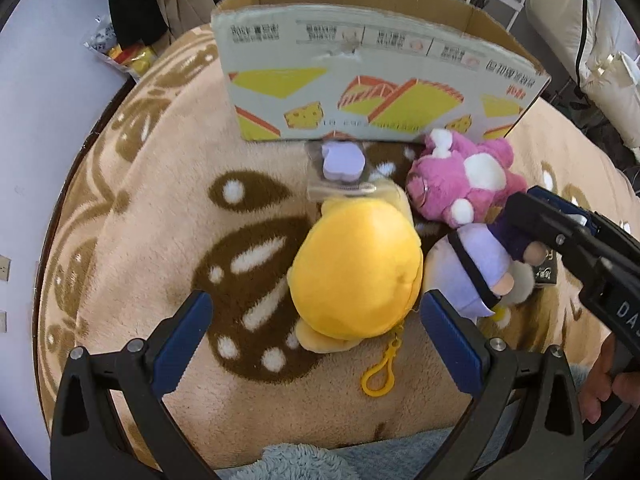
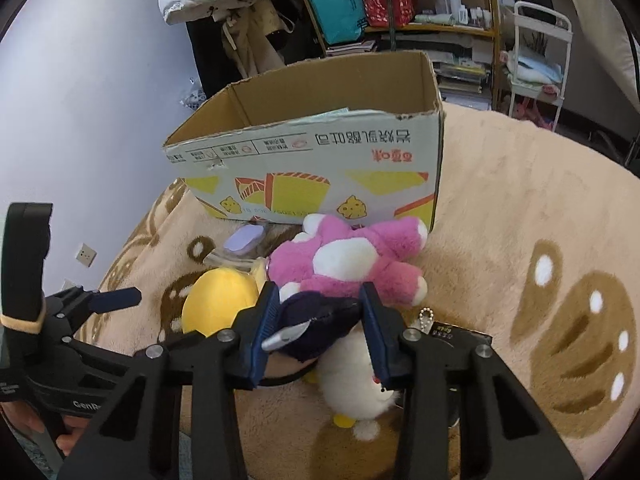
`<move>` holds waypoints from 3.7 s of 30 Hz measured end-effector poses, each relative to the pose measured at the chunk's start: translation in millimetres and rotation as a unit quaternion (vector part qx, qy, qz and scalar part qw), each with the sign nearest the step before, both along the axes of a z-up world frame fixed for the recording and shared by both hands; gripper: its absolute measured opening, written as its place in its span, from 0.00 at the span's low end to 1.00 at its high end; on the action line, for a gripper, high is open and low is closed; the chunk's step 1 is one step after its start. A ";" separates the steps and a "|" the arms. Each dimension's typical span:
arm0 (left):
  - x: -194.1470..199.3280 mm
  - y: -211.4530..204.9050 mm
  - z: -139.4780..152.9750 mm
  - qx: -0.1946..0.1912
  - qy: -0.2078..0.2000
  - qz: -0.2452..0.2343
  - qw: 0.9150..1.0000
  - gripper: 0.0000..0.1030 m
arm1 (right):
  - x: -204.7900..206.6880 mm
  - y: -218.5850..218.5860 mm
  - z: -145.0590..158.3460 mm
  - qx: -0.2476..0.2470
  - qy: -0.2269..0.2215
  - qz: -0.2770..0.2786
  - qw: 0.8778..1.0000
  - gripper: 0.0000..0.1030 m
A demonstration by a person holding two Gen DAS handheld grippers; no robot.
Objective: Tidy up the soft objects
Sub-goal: 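Grasp the yellow plush with the left tool while the right tool grasps the purple-haired doll, then lift both plush toys and carry them over the open box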
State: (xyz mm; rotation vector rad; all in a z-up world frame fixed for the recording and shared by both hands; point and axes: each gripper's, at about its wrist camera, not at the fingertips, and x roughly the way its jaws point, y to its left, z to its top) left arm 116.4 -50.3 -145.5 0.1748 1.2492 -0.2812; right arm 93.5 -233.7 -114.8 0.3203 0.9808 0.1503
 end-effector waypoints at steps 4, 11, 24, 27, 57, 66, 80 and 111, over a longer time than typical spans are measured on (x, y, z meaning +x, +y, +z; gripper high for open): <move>2.6 -2.0 -9.7 -0.017 0.024 -0.010 1.000 0.99 | -0.9 -0.7 1.9 -0.002 -0.008 -0.007 1.000 0.40; 7.1 -10.2 -30.9 -0.002 0.048 -0.015 0.999 0.99 | -8.4 9.3 26.4 -0.079 -0.056 -0.016 0.995 0.40; 10.3 -28.4 -39.4 0.011 0.042 -0.037 0.998 0.94 | -11.4 9.3 30.0 -0.100 -0.071 -0.017 0.992 0.39; 5.2 -38.9 -40.4 0.015 0.044 -0.037 0.998 0.89 | -13.6 9.6 33.8 -0.115 -0.079 -0.023 0.990 0.39; -42.3 -0.8 46.0 -0.064 -0.059 -0.045 0.995 0.38 | -52.0 15.7 97.7 -0.196 -0.168 -0.048 0.965 0.39; -75.6 15.2 91.6 -0.071 -0.174 -0.025 0.982 0.38 | -61.9 13.8 119.9 -0.186 -0.197 -0.059 0.961 0.39; -70.1 23.1 141.8 -0.078 -0.277 0.006 0.958 0.39 | -51.8 10.7 167.4 -0.198 -0.263 -0.071 0.942 0.39; 47.7 -9.1 128.4 -0.054 -0.304 0.015 0.951 0.40 | 36.6 -7.1 153.5 -0.185 -0.286 -0.052 0.939 0.40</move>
